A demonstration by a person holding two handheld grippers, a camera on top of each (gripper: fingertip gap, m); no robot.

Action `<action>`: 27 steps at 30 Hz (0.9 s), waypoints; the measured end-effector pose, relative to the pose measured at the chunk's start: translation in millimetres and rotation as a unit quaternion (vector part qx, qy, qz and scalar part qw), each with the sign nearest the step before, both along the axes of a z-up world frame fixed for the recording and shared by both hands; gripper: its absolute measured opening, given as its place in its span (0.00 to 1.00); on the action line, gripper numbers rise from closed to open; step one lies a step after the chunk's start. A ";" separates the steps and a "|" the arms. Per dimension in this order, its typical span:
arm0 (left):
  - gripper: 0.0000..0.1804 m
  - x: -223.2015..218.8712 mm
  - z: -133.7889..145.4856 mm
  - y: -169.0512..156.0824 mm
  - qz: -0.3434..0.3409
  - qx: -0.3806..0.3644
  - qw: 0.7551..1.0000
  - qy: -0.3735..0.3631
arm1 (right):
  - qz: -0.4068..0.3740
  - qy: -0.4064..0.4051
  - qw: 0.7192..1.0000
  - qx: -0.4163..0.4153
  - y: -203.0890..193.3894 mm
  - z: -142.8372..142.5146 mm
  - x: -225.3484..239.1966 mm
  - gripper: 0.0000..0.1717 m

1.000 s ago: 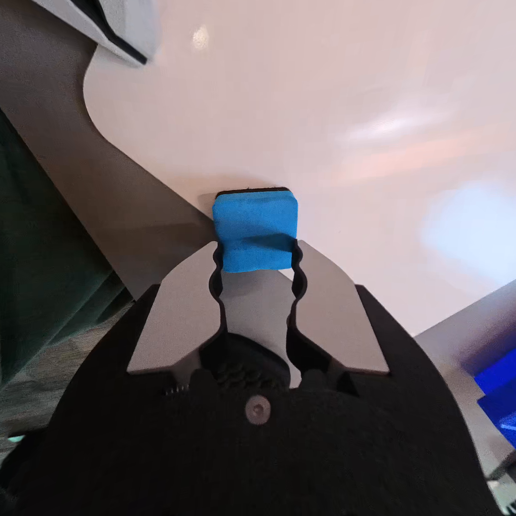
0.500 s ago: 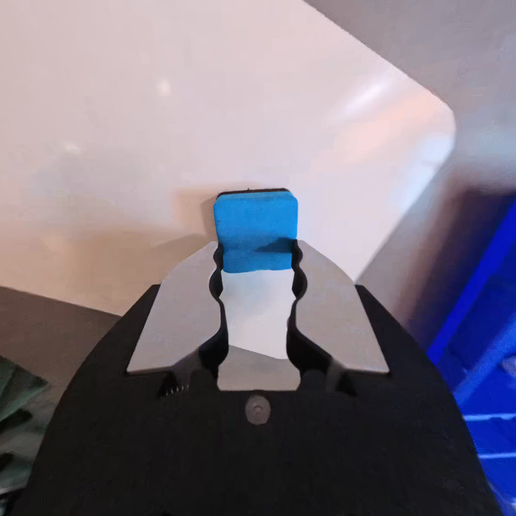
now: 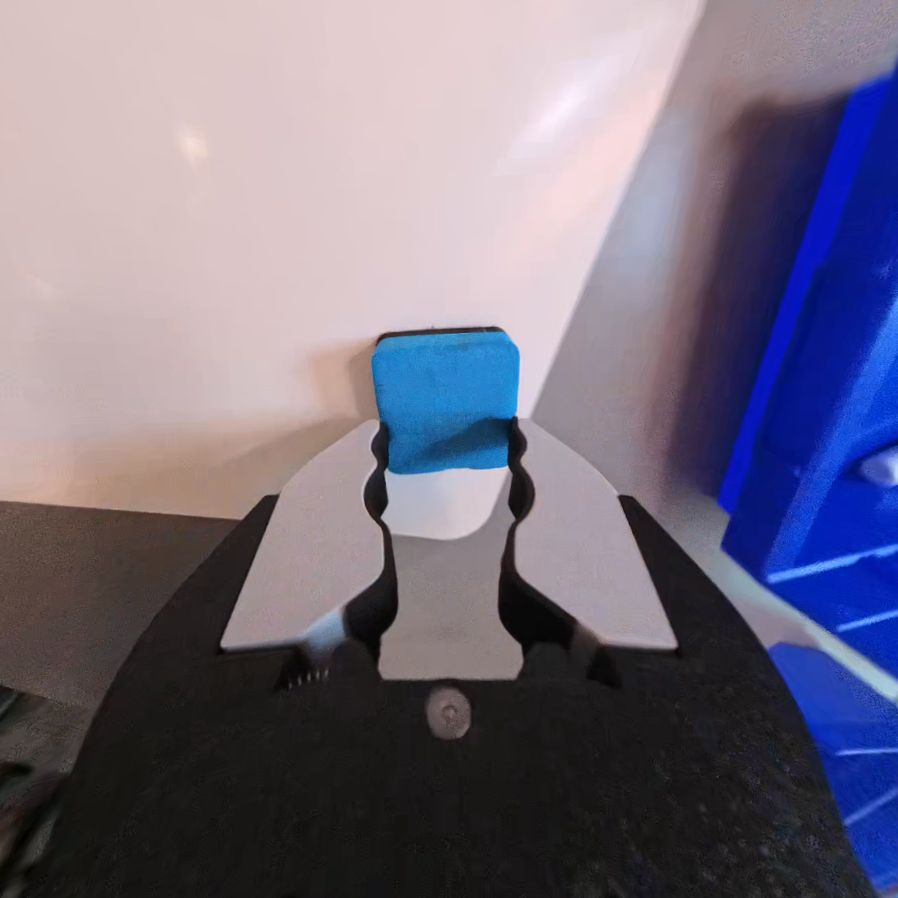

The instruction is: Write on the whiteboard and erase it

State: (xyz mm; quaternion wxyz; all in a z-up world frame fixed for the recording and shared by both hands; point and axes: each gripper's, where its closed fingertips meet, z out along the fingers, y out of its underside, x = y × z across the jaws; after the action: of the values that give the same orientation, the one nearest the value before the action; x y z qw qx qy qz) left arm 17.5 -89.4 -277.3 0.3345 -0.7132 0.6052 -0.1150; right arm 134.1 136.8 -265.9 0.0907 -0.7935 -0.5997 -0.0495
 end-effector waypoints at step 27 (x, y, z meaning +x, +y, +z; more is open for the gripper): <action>0.00 1.4 3.1 -1.5 -0.002 -0.042 0.998 -0.049 | 0.000 0.370 0.929 0.001 10.6 78.0 -13.8 0.28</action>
State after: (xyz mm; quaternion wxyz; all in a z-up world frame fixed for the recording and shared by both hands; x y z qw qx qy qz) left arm 18.8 -90.9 -274.2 0.3333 -0.7187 0.5844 -0.1755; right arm 120.3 147.4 -187.9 0.3072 -0.7556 -0.5231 0.2471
